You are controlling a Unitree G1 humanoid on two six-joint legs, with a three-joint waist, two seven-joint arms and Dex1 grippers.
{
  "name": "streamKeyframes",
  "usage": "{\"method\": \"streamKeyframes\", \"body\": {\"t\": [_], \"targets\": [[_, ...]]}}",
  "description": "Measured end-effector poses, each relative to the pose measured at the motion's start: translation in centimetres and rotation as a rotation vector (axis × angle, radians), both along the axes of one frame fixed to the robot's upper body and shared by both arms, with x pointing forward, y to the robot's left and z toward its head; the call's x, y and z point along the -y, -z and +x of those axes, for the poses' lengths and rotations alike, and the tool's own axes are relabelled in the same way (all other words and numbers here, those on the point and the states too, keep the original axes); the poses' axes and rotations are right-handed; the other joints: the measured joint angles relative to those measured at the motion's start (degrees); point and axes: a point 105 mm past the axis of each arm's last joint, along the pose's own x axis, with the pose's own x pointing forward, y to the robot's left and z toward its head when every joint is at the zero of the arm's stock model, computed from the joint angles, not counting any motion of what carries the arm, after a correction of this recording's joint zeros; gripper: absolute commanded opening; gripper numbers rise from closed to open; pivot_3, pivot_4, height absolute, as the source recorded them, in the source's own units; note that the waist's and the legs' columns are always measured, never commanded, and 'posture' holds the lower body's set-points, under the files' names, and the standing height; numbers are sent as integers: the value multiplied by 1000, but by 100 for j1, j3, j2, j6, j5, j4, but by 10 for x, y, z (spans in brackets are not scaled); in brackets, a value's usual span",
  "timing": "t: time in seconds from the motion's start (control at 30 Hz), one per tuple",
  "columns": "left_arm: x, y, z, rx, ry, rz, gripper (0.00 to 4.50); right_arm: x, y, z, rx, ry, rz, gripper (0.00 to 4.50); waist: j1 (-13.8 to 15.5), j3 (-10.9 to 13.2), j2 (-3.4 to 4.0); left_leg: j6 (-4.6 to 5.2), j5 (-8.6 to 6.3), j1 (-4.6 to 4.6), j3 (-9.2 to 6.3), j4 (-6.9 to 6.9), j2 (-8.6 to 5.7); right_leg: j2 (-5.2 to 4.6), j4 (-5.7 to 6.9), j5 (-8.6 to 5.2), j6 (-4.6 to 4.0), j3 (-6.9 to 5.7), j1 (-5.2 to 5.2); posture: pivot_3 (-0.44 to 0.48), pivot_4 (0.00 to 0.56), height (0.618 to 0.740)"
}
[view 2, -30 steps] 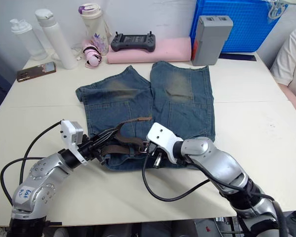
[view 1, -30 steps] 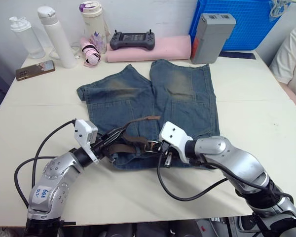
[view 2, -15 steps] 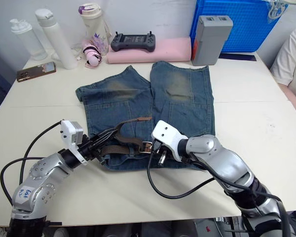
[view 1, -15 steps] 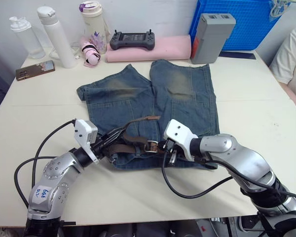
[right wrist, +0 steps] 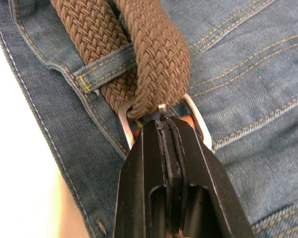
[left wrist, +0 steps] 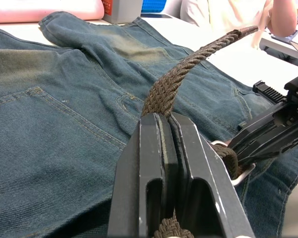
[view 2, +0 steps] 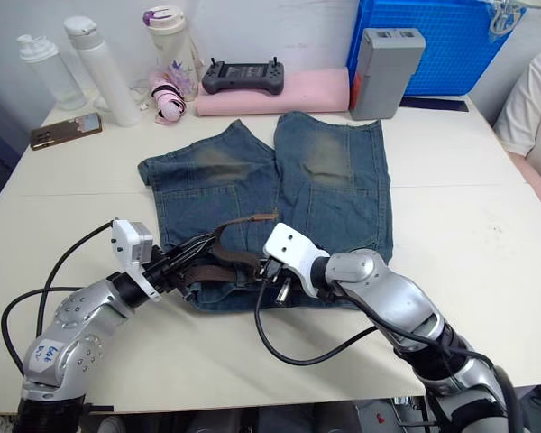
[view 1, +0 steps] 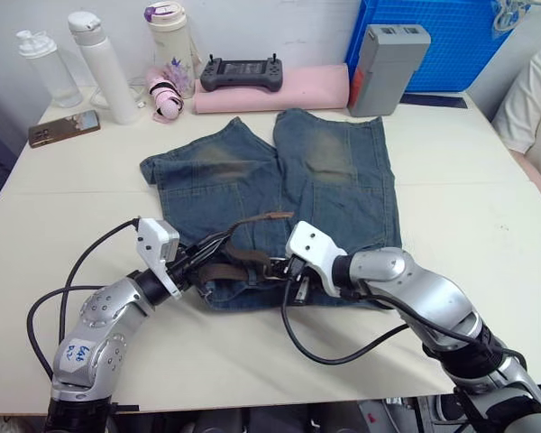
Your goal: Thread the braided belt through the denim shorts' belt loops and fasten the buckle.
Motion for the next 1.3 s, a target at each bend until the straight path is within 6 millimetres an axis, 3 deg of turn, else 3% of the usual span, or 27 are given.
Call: {"method": "streamKeyframes", "body": {"t": [0.17,0.33,0.57,0.93,1.3], "targets": [[0,1,0,0,-2,5,0,-5,-6,1,23,-19,-6,17,-1,0,0,0,0,0,-1,0,0,0,0,0,0,-1,0,0,150,714],[1,-1,1,6,-1,6,0,-10,6,0,-1,-52,-70,17,-6,0,0,0,0,1,0,0,0,0,1,0,0,0,0,0,150,714],[2,-6,3,32,2,4,0,-10,7,4,0,-97,-115,17,-15,0,0,0,0,7,3,0,2,0,2,0,0,0,2,0,150,714],[7,-16,6,77,24,1,0,-32,10,15,-5,-263,-288,17,-163,-41,0,-7,2,36,10,0,14,4,24,-6,-12,0,10,0,150,714],[6,-25,11,77,110,90,0,-52,24,20,-4,-448,-487,17,-195,-155,18,-53,-15,206,32,-80,61,38,14,-34,-63,-2,125,0,150,714]]}}
